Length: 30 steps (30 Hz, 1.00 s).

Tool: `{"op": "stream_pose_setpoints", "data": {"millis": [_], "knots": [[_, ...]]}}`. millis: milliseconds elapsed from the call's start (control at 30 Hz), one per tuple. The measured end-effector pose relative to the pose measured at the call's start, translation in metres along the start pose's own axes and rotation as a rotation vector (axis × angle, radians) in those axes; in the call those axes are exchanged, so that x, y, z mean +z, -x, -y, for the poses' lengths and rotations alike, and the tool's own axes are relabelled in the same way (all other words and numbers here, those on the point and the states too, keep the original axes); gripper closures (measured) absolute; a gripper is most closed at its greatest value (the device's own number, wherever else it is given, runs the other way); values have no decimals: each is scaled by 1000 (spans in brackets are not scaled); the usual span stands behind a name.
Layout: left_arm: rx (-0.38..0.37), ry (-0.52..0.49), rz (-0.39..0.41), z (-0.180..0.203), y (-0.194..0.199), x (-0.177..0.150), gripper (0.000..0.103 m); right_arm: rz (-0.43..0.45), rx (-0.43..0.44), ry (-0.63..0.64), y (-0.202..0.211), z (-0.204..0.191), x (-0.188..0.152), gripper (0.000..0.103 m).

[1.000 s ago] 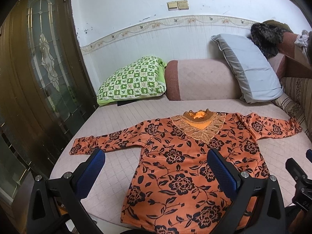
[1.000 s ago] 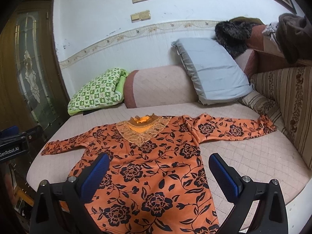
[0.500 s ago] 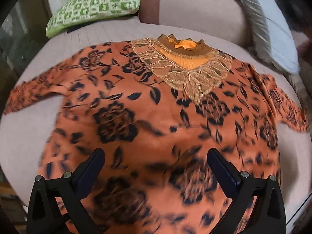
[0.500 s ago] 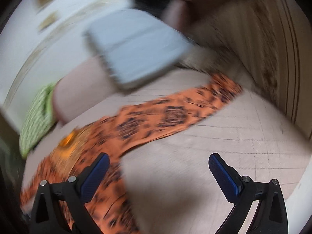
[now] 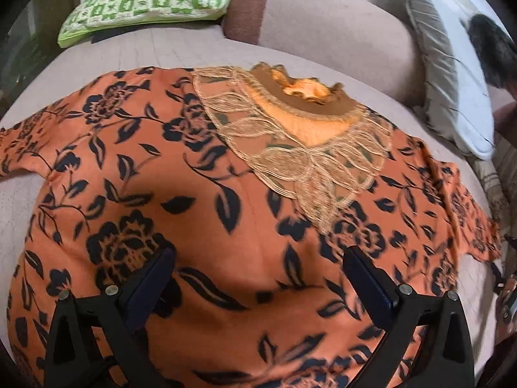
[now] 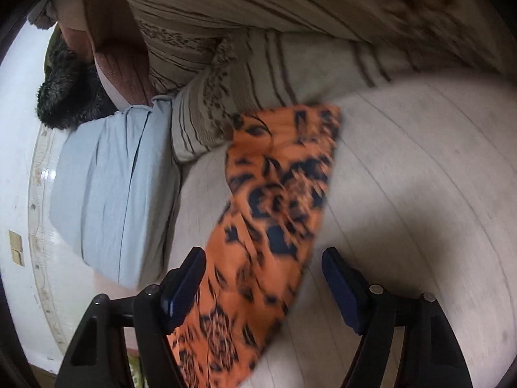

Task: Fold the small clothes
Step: 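Grasp a sleeve cuff with the right gripper and lift it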

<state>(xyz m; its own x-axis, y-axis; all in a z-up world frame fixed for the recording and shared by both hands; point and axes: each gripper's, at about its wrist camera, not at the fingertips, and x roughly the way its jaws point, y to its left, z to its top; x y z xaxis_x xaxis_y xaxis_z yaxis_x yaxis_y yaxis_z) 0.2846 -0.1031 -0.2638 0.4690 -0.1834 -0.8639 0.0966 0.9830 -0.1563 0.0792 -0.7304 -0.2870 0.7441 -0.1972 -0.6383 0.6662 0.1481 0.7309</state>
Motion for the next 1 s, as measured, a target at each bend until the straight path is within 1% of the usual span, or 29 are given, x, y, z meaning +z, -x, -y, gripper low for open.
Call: {"op": "stream_pose_setpoints", "data": {"millis": [33, 100, 133, 167, 200, 233, 300, 367, 400, 467, 533, 567, 633, 700, 767, 800, 833, 900, 933, 967, 1000], "knots": [[21, -1, 3, -2, -2, 2, 0, 3, -8, 10, -6, -3, 4, 26], [52, -4, 8, -6, -4, 8, 0, 32, -46, 43, -13, -11, 5, 35], [67, -5, 15, -10, -4, 12, 0, 50, -57, 55, -16, -13, 7, 53], [81, -4, 23, -13, -4, 15, 0, 55, -67, 67, -19, -14, 8, 83], [99, -1, 35, -17, -3, 18, 0, 43, -91, 83, -24, -16, 8, 92], [123, 4, 52, -22, -2, 23, 0, 39, -107, 90, -25, -18, 5, 93], [164, 8, 83, -30, 3, 31, 0, 66, -109, 128, -18, -26, -4, 94], [237, 7, 128, -41, 9, 42, 0, 103, -60, 199, -3, -46, -19, 94], [291, 5, 154, -49, 15, 48, 0, 106, -38, 228, 2, -57, -26, 94], [353, 13, 181, -63, 25, 53, 0, 77, 33, 288, 12, -89, -47, 94], [394, 50, 211, -83, 36, 60, 0, 21, 121, 349, 18, -127, -75, 94], [406, 71, 224, -92, 41, 62, 0, -23, 179, 389, 21, -152, -96, 94], [442, 115, 241, -114, 49, 67, 0, -86, 249, 449, 23, -188, -132, 94], [478, 161, 240, -139, 55, 70, 0, -166, 332, 513, 22, -231, -184, 94], [480, 217, 234, -163, 61, 69, 0, -233, 381, 553, 15, -260, -229, 94], [473, 251, 230, -175, 64, 69, 0, -273, 399, 580, 8, -277, -260, 94], [465, 291, 229, -190, 68, 68, 0, -294, 400, 601, 7, -283, -285, 94], [463, 339, 229, -209, 76, 65, 0, -354, 383, 657, -8, -298, -340, 94], [470, 364, 227, -220, 78, 65, 0, -397, 356, 692, -21, -305, -373, 93], [479, 382, 224, -229, 79, 64, 0, -433, 330, 718, -29, -306, -399, 91], [486, 396, 220, -236, 80, 64, 0, -490, 298, 760, -44, -307, -435, 91]]}}
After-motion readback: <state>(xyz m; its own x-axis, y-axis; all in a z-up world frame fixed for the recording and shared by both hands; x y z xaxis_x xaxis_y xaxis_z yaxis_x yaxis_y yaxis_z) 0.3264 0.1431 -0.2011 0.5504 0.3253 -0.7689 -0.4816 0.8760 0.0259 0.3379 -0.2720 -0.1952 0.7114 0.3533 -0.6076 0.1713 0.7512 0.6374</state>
